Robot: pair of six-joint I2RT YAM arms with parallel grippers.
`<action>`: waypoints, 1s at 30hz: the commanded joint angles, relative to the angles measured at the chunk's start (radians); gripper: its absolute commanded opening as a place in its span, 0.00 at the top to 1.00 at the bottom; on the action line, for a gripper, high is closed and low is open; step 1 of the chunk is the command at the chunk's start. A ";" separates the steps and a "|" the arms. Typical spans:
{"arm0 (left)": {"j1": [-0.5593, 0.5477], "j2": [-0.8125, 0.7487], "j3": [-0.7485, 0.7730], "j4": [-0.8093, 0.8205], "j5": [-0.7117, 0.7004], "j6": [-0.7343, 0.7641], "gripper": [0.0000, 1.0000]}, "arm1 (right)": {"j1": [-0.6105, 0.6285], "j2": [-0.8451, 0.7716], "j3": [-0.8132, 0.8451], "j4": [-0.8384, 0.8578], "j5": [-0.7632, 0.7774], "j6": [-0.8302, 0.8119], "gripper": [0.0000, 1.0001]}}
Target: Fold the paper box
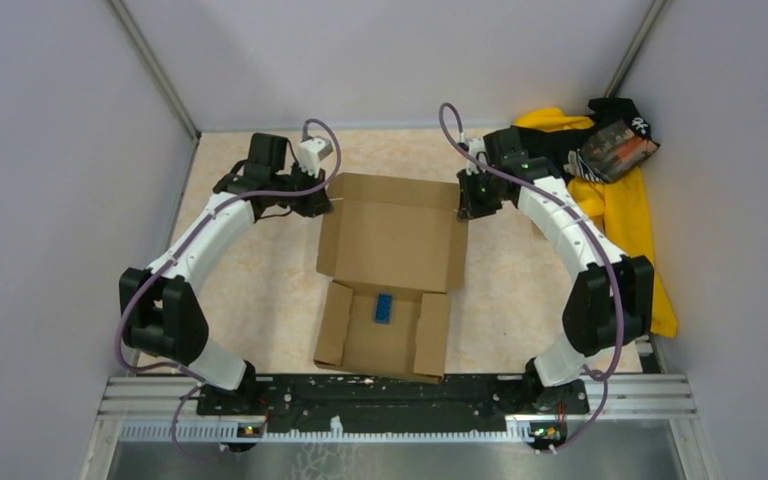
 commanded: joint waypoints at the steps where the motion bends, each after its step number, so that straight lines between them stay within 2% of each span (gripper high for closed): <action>1: -0.009 -0.051 0.020 -0.006 0.042 0.000 0.94 | 0.045 -0.073 0.006 0.046 0.042 0.031 0.98; 10: -0.061 -0.137 -0.040 0.012 -0.011 -0.032 0.98 | 0.127 -0.171 -0.032 0.133 0.160 0.088 1.00; 19: -0.138 -0.359 -0.230 0.200 -0.152 -0.119 0.99 | 0.242 -0.262 -0.091 0.263 0.394 0.111 1.00; 30: -0.354 -0.516 -0.351 0.274 -0.383 -0.218 1.00 | 0.450 -0.372 -0.227 0.375 0.665 0.233 1.00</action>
